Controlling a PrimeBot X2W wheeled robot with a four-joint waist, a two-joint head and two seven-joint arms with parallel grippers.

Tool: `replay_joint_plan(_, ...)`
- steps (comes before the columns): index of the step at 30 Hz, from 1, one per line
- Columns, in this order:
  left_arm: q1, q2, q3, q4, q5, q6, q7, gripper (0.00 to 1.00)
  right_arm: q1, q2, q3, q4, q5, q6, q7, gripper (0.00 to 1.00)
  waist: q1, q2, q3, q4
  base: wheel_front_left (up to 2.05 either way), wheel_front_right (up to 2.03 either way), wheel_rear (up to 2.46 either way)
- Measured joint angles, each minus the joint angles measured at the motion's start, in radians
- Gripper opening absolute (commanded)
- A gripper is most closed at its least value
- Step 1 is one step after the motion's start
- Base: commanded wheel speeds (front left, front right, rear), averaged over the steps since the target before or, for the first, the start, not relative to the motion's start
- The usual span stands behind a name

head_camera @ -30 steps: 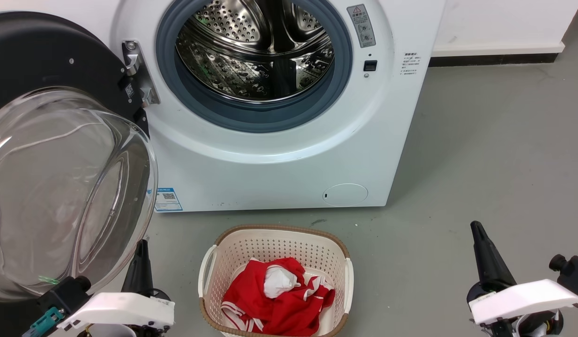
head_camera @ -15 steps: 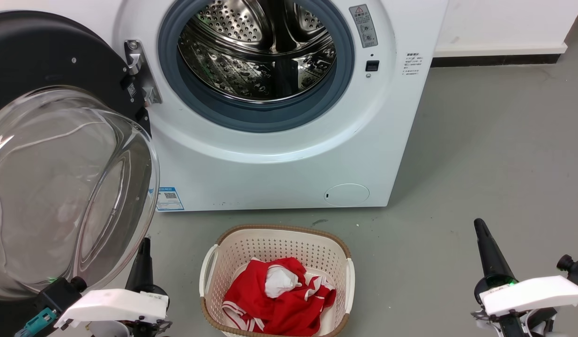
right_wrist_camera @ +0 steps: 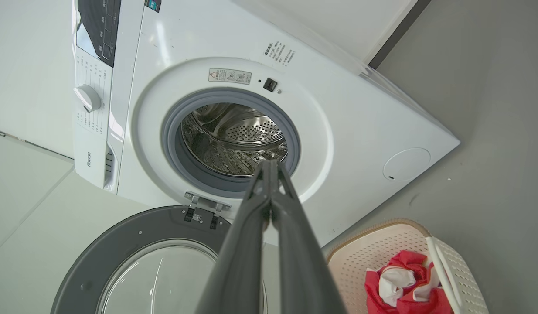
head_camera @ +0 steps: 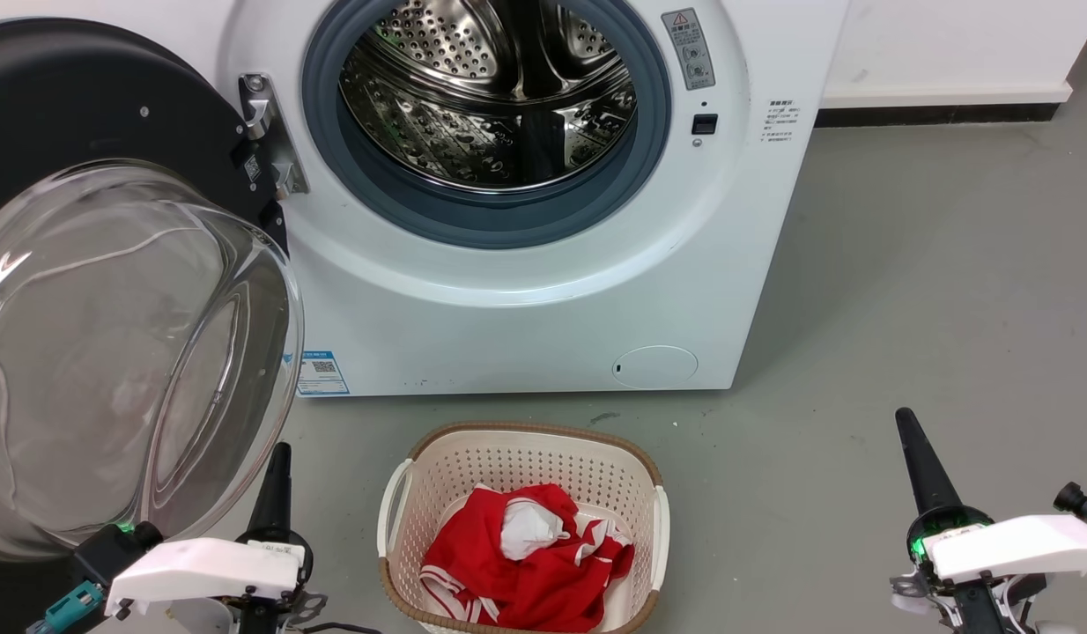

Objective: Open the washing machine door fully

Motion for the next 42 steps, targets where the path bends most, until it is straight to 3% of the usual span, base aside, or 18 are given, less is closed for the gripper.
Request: replay_joint_plan(42, -0.040, -0.011, 0.029, 0.040, -0.367, -0.051, 0.091, 0.00, -0.041, 0.001, -0.038, 0.058, 0.380, 0.000, 0.065, 0.00, 0.0000, 0.0001, 0.000, 0.014, 0.00, 0.00, 0.00)
